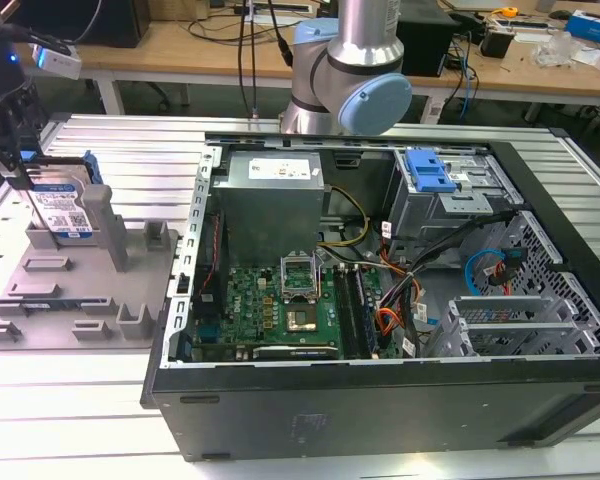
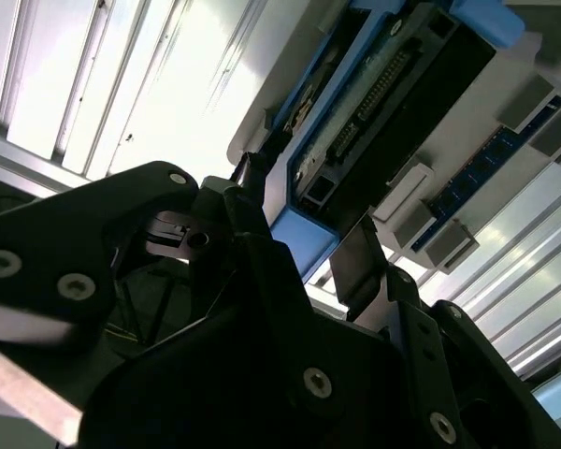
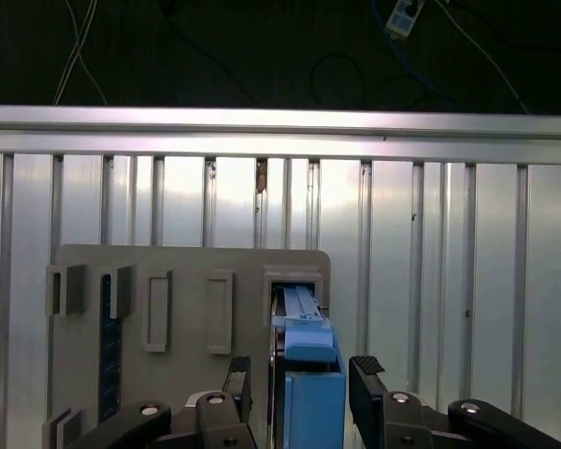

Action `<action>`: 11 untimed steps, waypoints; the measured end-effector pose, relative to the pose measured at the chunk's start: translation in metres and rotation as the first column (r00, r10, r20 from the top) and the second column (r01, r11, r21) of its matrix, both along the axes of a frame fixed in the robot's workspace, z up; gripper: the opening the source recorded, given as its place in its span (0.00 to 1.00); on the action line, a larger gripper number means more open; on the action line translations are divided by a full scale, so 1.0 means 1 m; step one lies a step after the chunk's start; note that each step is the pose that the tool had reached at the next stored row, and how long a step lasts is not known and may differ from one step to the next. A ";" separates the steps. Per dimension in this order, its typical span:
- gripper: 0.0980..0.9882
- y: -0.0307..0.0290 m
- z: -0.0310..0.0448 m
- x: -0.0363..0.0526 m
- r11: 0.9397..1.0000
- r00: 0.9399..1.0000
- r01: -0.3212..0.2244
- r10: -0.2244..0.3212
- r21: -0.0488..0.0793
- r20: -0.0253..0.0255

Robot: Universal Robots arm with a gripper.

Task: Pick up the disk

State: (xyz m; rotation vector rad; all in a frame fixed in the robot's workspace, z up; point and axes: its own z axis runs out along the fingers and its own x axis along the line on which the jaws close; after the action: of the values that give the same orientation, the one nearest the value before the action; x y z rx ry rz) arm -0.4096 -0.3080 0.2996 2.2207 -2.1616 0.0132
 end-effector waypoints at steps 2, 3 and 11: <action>0.48 0.0000 -0.0001 0.0000 1.000 1.000 0.000 0.000 0.000 0.000; 0.41 0.0000 -0.0003 0.0000 1.000 1.000 0.000 0.000 0.000 0.000; 0.33 0.0000 -0.0009 0.0000 1.000 1.000 0.000 0.000 0.000 0.000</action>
State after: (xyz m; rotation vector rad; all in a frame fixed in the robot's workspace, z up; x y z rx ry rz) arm -0.4096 -0.3080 0.2988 2.2208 -2.1616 0.0132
